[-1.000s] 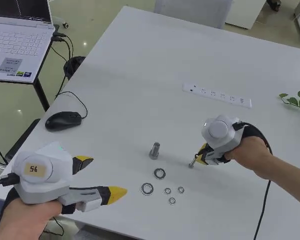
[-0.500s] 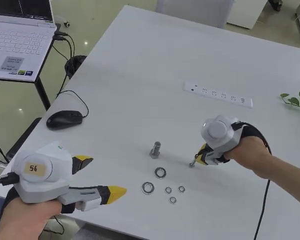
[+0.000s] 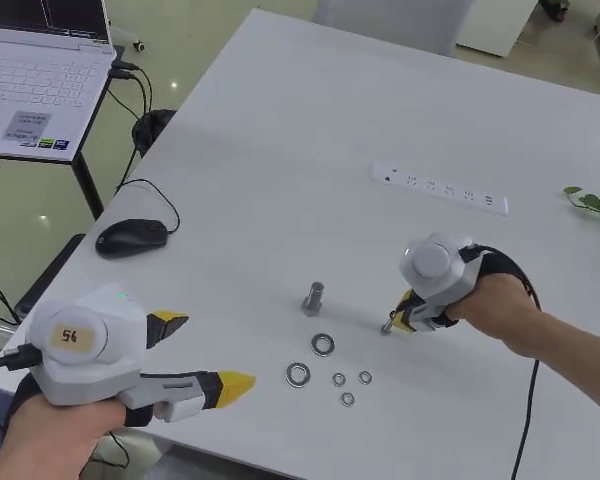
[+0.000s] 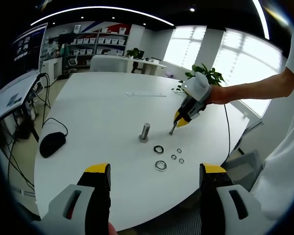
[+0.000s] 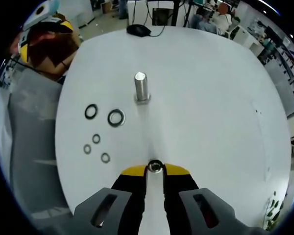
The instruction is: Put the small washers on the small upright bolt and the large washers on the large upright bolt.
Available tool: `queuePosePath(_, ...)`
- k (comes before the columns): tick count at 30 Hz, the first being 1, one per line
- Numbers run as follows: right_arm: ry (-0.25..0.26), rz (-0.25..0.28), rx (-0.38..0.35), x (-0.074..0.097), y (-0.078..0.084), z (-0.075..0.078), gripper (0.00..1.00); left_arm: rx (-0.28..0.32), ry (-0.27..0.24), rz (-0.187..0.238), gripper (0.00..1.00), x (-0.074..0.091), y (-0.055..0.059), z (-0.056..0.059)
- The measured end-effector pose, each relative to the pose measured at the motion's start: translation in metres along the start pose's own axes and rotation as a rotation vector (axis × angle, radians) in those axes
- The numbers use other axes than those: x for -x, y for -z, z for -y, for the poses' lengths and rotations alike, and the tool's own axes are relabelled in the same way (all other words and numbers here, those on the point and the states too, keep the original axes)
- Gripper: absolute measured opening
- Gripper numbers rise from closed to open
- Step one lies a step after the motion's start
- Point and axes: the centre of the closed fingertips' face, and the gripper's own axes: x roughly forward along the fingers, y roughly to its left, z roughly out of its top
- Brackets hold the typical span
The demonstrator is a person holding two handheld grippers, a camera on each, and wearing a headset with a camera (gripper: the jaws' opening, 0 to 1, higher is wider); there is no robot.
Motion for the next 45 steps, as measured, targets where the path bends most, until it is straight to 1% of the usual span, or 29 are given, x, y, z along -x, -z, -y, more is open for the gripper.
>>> queuePosePath(11, -0.012, -0.016, -0.008, -0.016, 0.004, -0.002, 0.14, 0.007, -0.005, -0.005, 0.74, 0.001, 0.003, -0.002)
queuePosePath(17, -0.021, -0.022, -0.015, -0.022, 0.004, -0.006, 0.14, 0.008, -0.005, -0.007, 0.74, 0.001, 0.003, -0.003)
queuePosePath(31, -0.035, -0.033, -0.037, -0.036, 0.013, -0.009, 0.14, 0.005, -0.007, -0.013, 0.74, 0.001, 0.005, -0.003)
queuePosePath(37, -0.038, -0.033, -0.04, -0.035, 0.013, -0.01, 0.16, 0.006, -0.008, -0.013, 0.74, 0.0, 0.005, -0.003)
queuePosePath(42, -0.038, -0.014, -0.058, -0.031, 0.013, -0.009, 0.18, 0.0, -0.003, -0.012, 0.74, -0.003, 0.004, -0.001)
queuePosePath(45, -0.03, -0.004, -0.067, -0.027, 0.013, -0.008, 0.18, -0.002, 0.001, -0.008, 0.74, -0.004, 0.002, 0.001)
